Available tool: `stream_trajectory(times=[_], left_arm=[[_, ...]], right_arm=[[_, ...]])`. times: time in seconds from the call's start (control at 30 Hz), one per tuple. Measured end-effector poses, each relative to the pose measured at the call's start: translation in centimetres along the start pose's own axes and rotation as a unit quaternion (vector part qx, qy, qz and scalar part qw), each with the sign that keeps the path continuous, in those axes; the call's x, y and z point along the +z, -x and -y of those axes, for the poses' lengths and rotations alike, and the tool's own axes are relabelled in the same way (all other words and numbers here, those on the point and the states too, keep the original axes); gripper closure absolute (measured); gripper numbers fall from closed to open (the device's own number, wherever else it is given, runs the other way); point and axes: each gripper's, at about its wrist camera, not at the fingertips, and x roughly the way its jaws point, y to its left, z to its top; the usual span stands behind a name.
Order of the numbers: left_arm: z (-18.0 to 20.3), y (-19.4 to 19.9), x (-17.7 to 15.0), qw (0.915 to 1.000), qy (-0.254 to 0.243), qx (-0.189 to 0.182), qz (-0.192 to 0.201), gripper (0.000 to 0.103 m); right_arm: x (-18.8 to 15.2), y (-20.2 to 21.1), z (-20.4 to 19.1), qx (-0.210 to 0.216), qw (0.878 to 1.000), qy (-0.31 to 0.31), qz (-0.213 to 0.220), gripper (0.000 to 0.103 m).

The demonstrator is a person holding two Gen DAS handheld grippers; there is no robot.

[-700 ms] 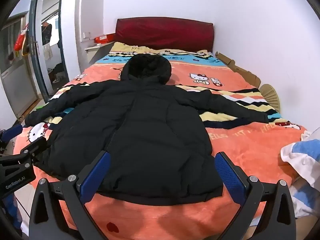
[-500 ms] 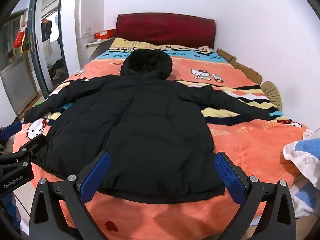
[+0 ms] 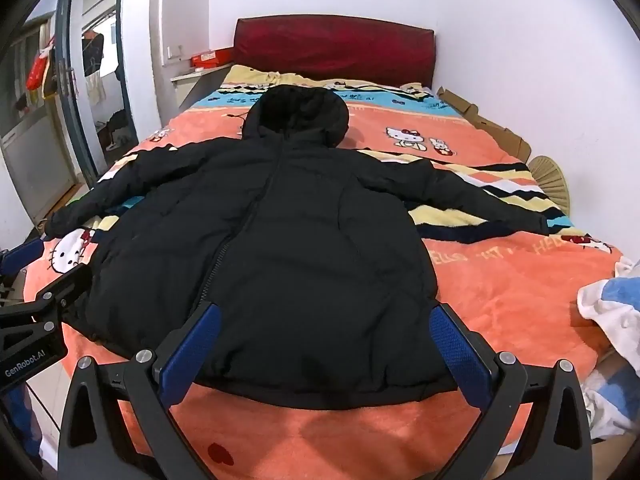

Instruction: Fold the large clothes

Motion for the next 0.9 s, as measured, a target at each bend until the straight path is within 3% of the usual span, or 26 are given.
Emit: stream_trajectory(times=[0.9], left_arm=[[1.4, -2.6, 1.0, 0.9992, -0.032, -0.015, -0.015, 0.018]], right_arm=[[1.3, -2.7, 0.5, -0.013, 1.000, 0.006, -0.026, 0.001]])
